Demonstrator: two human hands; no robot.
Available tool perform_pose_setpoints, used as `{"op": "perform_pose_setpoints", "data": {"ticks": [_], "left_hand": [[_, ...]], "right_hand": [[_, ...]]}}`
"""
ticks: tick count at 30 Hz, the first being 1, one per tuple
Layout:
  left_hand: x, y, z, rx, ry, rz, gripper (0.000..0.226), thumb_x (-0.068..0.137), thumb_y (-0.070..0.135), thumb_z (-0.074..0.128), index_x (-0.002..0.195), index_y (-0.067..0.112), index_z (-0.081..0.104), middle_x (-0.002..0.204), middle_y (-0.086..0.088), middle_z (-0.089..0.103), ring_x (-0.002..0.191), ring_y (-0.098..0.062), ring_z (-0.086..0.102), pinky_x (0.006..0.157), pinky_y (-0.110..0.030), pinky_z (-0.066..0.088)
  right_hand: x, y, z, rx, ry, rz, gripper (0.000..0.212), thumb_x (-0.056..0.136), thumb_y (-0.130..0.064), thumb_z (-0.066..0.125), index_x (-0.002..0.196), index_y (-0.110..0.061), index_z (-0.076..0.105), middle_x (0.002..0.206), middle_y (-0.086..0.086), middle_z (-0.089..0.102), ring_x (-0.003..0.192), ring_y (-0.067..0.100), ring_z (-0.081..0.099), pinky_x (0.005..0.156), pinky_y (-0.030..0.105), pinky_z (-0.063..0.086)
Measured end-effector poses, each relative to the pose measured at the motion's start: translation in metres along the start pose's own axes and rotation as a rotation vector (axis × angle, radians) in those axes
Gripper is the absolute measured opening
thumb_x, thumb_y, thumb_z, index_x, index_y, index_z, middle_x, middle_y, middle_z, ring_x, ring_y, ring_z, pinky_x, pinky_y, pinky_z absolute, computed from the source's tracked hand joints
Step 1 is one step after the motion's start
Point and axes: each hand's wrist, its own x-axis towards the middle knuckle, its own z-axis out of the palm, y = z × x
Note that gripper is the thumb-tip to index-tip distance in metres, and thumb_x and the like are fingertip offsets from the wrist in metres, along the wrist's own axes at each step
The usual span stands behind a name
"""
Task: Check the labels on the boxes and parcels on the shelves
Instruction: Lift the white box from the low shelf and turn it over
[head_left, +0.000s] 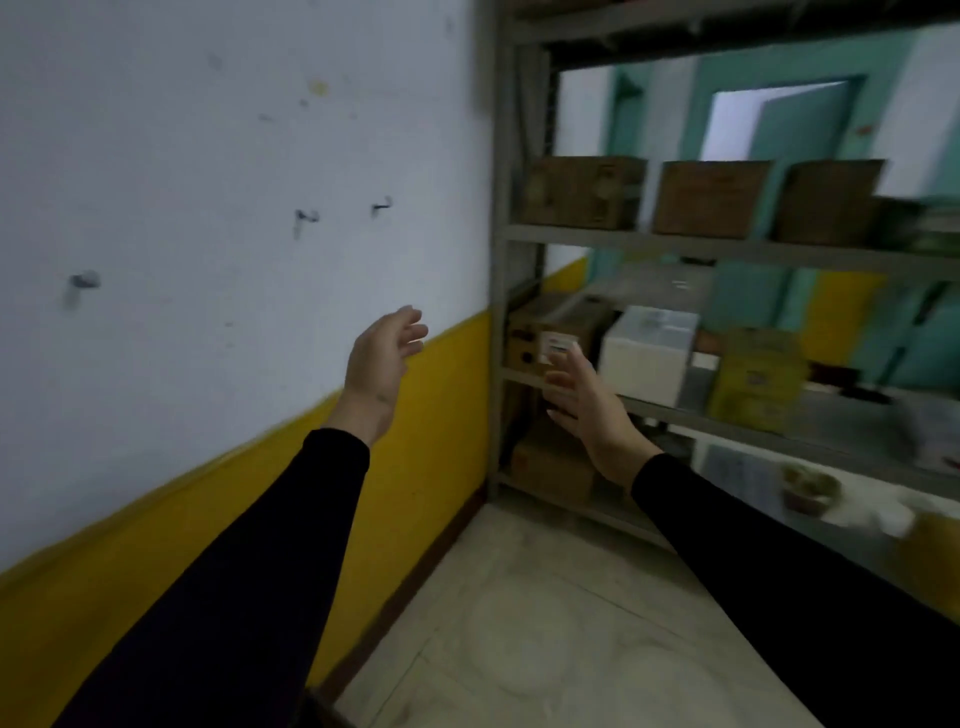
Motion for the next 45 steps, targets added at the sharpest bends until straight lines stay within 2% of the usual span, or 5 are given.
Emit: {"op": "perform_pose_setpoints", "data": {"ticks": [7, 15, 25, 33, 45], "left_hand": [[-0.049, -0.010, 0.177, -0.005, -0.449, -0.039, 0.041, 0.104, 0.042, 0.040, 0.129, 0.016, 0.060, 0.124, -0.004, 0.063, 0.118, -0.020, 0.057, 0.094, -0.031, 0.037], [-0.109, -0.011, 0.327, -0.025, -0.663, -0.043, 0.033, 0.104, 0.040, 0.040, 0.120, 0.019, 0.061, 0.124, -0.006, 0.063, 0.116, -0.021, 0.056, 0.101, -0.037, 0.038], [-0.145, -0.031, 0.426, 0.035, -0.675, -0.102, 0.034, 0.102, 0.042, 0.044, 0.120, 0.019, 0.062, 0.122, -0.006, 0.061, 0.122, -0.025, 0.053, 0.109, -0.046, 0.039], [-0.133, -0.054, 0.476, 0.065, -0.652, -0.128, 0.037, 0.103, 0.043, 0.041, 0.128, 0.021, 0.058, 0.126, -0.005, 0.057, 0.120, -0.022, 0.050, 0.094, -0.036, 0.033], [0.024, -0.124, 0.567, 0.114, -0.699, -0.184, 0.044, 0.103, 0.047, 0.040, 0.134, 0.021, 0.055, 0.131, -0.006, 0.056, 0.126, -0.025, 0.049, 0.097, -0.037, 0.033]], "right_hand": [[-0.090, -0.011, -0.178, -0.038, 0.459, 0.018, 0.064, 0.102, -0.057, 0.031, 0.153, -0.018, 0.038, 0.152, 0.008, 0.043, 0.139, 0.028, 0.043, 0.117, 0.045, 0.031], [-0.187, -0.016, -0.318, -0.071, 0.725, 0.014, 0.060, 0.104, -0.055, 0.032, 0.151, -0.019, 0.040, 0.144, 0.006, 0.046, 0.121, 0.020, 0.048, 0.103, 0.038, 0.038], [-0.221, 0.006, -0.422, -0.120, 0.750, 0.070, 0.063, 0.103, -0.060, 0.031, 0.154, -0.024, 0.035, 0.156, 0.005, 0.039, 0.122, 0.021, 0.045, 0.100, 0.036, 0.035], [-0.184, 0.028, -0.475, -0.202, 0.678, 0.077, 0.062, 0.104, -0.058, 0.031, 0.156, -0.026, 0.032, 0.161, 0.002, 0.034, 0.148, 0.022, 0.032, 0.122, 0.048, 0.026], [-0.023, 0.065, -0.536, -0.277, 0.708, 0.126, 0.062, 0.104, -0.058, 0.031, 0.156, -0.024, 0.032, 0.159, 0.003, 0.037, 0.145, 0.021, 0.037, 0.121, 0.048, 0.027]]}}
